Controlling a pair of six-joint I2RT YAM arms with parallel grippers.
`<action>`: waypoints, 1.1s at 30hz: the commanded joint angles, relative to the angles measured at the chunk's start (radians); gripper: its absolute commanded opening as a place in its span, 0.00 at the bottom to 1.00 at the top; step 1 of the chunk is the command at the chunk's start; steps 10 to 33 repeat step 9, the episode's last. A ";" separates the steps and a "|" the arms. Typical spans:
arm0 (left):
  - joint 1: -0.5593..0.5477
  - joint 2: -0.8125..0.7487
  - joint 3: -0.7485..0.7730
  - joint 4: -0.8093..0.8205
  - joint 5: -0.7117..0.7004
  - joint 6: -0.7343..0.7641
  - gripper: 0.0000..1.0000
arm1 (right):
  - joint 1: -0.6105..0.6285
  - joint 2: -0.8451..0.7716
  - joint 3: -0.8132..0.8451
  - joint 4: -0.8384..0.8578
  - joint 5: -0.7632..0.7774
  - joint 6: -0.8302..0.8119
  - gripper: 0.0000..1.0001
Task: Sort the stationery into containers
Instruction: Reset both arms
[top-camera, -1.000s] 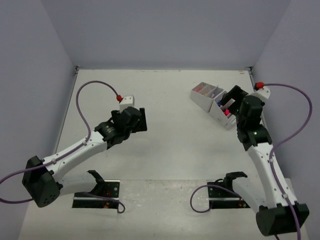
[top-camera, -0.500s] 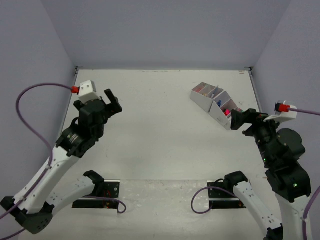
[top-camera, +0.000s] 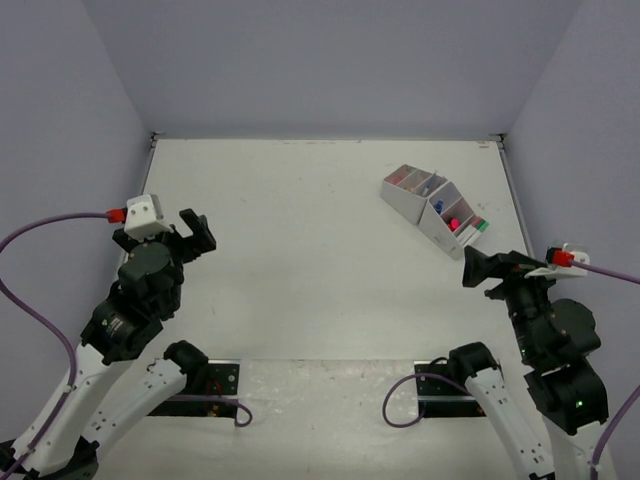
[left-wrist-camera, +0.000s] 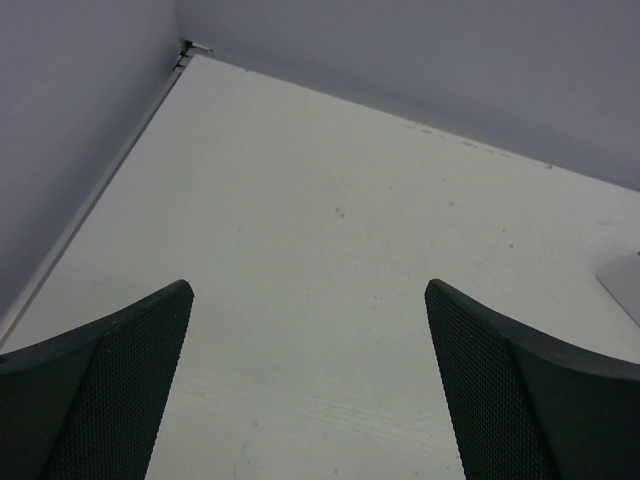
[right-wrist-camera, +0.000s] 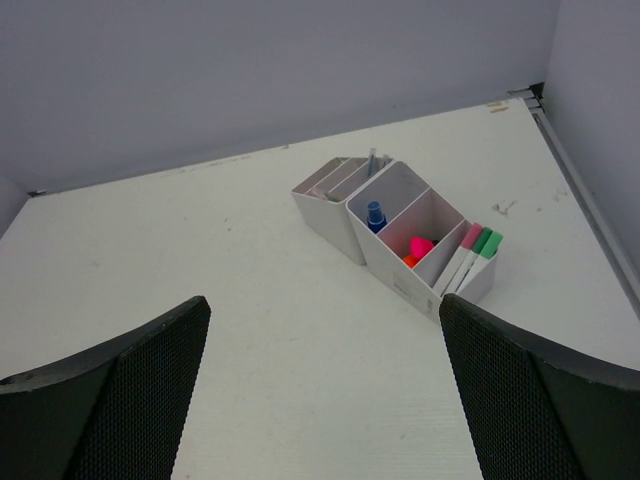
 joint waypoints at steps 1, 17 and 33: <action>0.001 -0.029 -0.045 0.020 -0.046 0.059 1.00 | 0.006 0.000 -0.016 0.059 -0.006 0.003 0.99; 0.001 -0.052 -0.099 0.037 -0.014 0.094 1.00 | 0.006 -0.010 -0.069 0.118 -0.040 0.011 0.99; 0.001 -0.052 -0.099 0.037 -0.014 0.094 1.00 | 0.006 -0.010 -0.069 0.118 -0.040 0.011 0.99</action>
